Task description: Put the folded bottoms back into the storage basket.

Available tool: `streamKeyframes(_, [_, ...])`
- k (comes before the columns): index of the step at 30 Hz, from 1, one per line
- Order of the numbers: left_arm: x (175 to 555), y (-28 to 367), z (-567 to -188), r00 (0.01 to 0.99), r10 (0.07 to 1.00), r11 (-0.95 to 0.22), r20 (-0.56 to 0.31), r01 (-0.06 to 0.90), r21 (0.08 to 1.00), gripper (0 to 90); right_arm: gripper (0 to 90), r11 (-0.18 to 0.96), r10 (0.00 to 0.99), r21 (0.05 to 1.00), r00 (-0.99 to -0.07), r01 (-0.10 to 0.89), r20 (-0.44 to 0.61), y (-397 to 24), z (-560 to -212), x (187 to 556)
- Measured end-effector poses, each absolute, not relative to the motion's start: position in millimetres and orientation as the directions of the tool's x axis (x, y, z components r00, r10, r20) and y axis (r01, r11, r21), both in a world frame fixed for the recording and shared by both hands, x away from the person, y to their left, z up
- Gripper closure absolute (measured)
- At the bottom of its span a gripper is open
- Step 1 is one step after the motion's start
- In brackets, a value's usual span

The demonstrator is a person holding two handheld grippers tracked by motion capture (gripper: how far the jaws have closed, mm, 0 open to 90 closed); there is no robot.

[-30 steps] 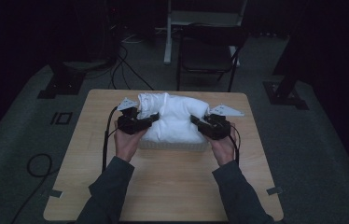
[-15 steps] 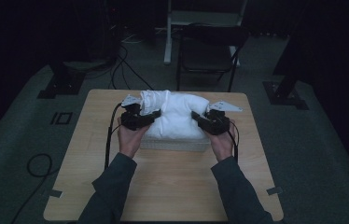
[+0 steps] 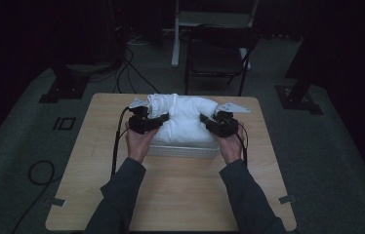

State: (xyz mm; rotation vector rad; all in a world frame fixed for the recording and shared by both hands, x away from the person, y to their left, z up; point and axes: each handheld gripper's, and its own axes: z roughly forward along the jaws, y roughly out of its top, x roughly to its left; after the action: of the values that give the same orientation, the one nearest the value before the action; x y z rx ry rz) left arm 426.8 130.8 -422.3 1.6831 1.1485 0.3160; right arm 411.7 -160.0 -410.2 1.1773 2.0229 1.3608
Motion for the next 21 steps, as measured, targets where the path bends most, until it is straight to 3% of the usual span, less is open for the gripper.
streamKeyframes(21, [446,121,-431,0.489,0.816,-0.033,-0.308,0.571,0.82,52.0,70.2,0.14,0.851,0.878,-0.509,0.457,0.129,-164,-423,428])
